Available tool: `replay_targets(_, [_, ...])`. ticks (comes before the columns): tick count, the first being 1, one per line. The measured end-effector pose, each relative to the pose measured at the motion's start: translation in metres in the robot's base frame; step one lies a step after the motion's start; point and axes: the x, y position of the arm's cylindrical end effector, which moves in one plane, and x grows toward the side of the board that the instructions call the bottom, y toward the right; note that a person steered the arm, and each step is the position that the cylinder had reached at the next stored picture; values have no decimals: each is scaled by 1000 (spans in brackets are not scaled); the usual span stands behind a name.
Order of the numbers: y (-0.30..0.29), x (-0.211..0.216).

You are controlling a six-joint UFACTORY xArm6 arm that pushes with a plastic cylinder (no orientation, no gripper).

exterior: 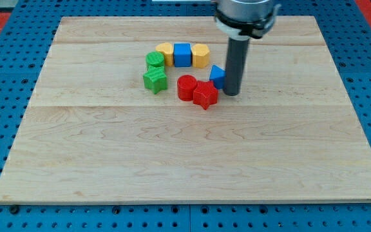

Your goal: Push the blue triangle closer to the yellow hexagon

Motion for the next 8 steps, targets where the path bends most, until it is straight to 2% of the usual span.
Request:
replay_targets(2, [0,-34])
replay_targets(4, [1,-17])
replay_targets(5, [-8,6])
replay_targets(7, [-24,-27])
replay_targets(8, [-25,-30])
